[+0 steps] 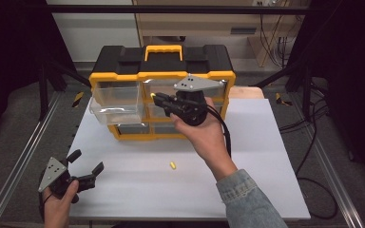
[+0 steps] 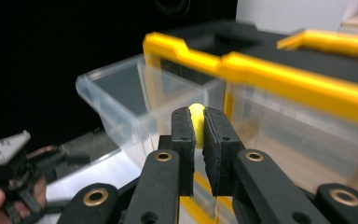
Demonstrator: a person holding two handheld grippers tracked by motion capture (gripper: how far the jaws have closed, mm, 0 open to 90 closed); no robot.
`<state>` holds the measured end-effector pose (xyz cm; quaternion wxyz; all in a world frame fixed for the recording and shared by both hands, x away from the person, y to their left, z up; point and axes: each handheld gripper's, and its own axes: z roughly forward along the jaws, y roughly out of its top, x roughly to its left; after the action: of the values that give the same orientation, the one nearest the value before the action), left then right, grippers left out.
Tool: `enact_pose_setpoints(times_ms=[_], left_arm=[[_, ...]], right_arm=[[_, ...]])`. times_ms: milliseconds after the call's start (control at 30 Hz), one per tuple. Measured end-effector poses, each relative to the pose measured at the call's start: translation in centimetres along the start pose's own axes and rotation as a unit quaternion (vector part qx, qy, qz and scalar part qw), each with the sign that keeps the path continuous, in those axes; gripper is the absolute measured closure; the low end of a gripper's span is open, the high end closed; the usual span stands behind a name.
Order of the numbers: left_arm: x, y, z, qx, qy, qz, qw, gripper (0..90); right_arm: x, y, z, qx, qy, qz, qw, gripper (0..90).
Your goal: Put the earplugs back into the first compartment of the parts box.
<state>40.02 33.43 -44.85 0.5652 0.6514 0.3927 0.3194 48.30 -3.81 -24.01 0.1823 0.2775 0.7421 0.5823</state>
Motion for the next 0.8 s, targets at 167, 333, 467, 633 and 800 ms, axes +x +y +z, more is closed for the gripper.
enact_pose_setpoints(times_ms=[167,333,467,633,800], left_arm=[[0.0,0.0,0.0,0.000,0.000,0.002,1.0000,1.7],[0.0,0.0,0.0,0.000,0.000,0.002,1.0000,1.7],[0.0,0.0,0.0,-0.001,-0.001,0.001,1.0000,1.7],[0.0,0.1,0.0,-0.001,0.000,0.001,1.0000,1.7],[0.0,0.1,0.0,-0.001,0.000,0.002,1.0000,1.7]], right_arm=[[0.5,2.1,0.6,-0.014,0.006,-0.006,0.9999,82.9],[1.1,3.4,1.4,-0.018,0.010,-0.017,0.9996,82.9],[1.4,3.9,1.6,-0.019,0.012,-0.023,0.9995,82.9],[1.7,4.5,2.0,-0.018,0.011,-0.029,0.9994,82.9],[2.1,5.1,2.5,-0.016,0.015,-0.037,0.9991,82.9]])
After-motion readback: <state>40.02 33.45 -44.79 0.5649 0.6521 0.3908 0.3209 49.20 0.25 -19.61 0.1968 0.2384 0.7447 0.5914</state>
